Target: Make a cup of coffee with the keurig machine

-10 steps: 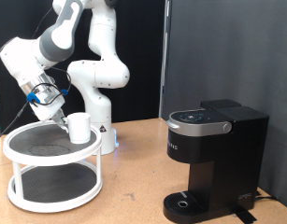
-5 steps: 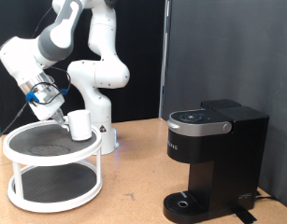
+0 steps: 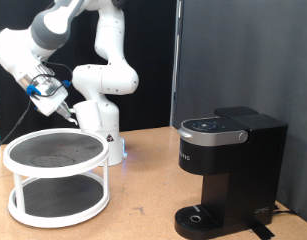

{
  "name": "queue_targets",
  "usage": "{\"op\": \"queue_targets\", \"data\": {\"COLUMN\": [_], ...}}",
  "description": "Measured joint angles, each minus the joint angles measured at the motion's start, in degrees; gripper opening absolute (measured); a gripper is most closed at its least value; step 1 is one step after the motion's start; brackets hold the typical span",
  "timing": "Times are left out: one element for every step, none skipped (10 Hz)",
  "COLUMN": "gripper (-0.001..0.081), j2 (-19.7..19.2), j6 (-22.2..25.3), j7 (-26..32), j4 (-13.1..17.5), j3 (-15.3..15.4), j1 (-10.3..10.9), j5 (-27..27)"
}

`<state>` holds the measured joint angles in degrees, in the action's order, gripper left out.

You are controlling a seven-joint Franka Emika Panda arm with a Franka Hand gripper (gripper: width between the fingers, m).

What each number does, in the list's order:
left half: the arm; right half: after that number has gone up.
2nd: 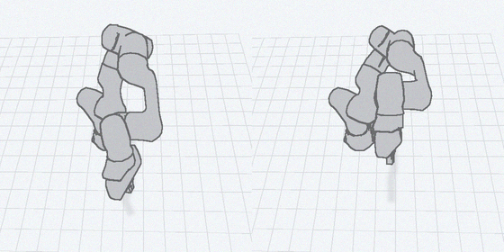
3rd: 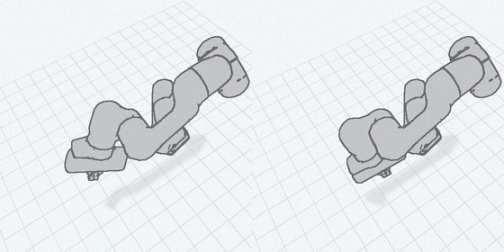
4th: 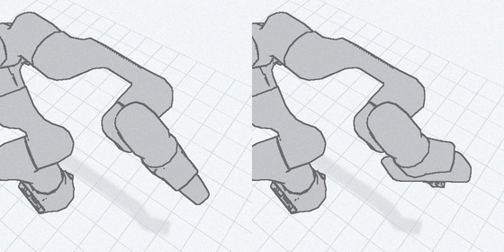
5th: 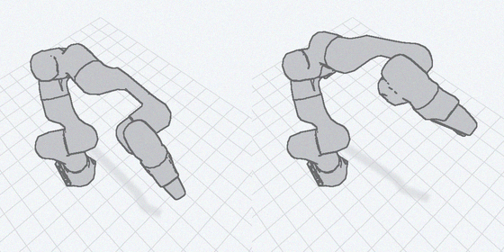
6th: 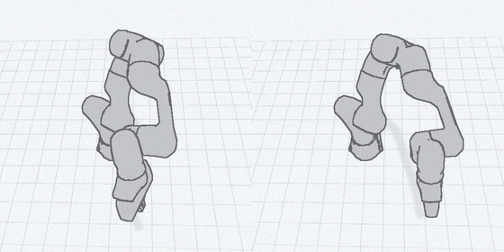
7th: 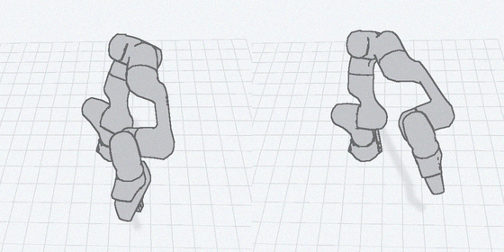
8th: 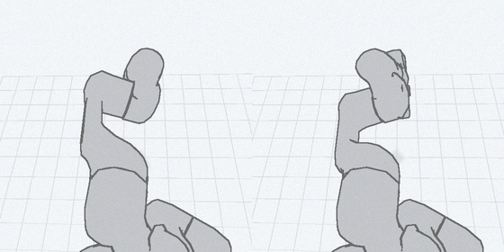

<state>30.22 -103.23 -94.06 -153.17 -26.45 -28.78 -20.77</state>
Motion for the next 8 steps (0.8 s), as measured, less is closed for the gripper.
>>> {"op": "queue_targets", "data": {"gripper": [0.0007,0.0007,0.0007,0.0007,0.0007,0.0007,0.0007,0.0007], "j2": [0.0,0.0,0.0,0.0,-0.1,-0.2,-0.5,-0.9], "j6": [-0.5,-1.2,-2.9,-5.6,-8.0,-10.3,-12.3,-13.5], "j7": [0.0,-0.9,-3.2,-6.3,-9.4,-12.4,-14.9,-17.0], "j4": [-0.2,-0.6,-1.1,-1.8,-2.3,-2.5,-2.6,-2.5], "j3": [0.0,0.3,1.4,3.5,5.8,8.0,10.1,11.9], "j1": [0.0,0.1,0.4,1.1,1.9,2.7,3.6,4.6], "j5": [-0.2,-1.5,-3.9,-6.4,-8.5,-10.1,-11.5,-12.4]}}
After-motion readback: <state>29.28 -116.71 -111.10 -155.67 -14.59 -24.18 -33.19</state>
